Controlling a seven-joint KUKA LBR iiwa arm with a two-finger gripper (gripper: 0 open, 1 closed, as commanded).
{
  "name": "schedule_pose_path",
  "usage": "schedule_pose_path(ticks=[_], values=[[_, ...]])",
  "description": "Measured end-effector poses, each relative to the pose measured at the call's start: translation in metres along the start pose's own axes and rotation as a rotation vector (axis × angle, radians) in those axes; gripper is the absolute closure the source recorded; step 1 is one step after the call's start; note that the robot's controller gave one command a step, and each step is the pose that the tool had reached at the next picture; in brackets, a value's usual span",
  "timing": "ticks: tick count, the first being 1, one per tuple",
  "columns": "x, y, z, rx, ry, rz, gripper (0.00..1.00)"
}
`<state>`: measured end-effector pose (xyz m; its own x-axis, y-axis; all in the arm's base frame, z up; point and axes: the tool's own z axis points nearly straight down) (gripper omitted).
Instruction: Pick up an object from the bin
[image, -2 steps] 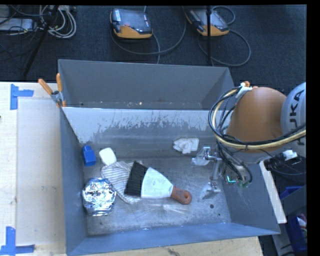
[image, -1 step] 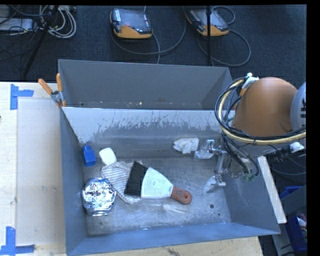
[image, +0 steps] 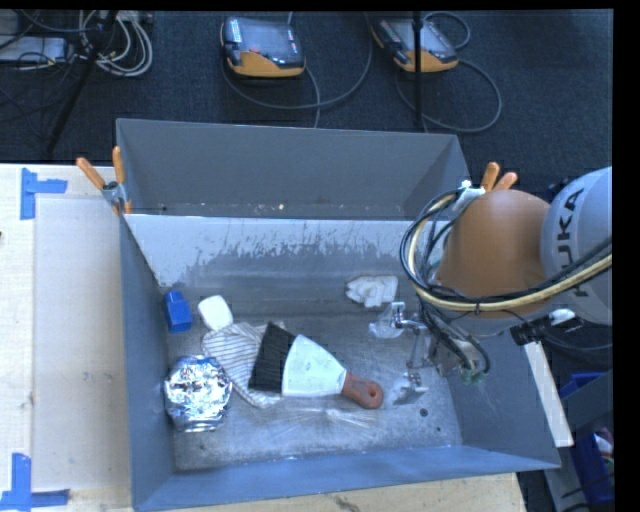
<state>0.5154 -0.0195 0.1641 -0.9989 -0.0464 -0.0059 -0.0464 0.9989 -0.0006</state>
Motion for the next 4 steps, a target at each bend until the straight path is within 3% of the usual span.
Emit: schedule_pose_path(ticks=[1,2,3,4], values=[[-0.009,0.03,0.084,0.0,0.013,-0.267,1.0],[-0.009,0.03,0.084,0.0,0.013,-0.268,1.0],[-0.011,0.024,-0.03,-0.002,0.006,-0.283,1.0],[-0.011,0.024,-0.03,-0.002,0.006,-0.283,1.0]])
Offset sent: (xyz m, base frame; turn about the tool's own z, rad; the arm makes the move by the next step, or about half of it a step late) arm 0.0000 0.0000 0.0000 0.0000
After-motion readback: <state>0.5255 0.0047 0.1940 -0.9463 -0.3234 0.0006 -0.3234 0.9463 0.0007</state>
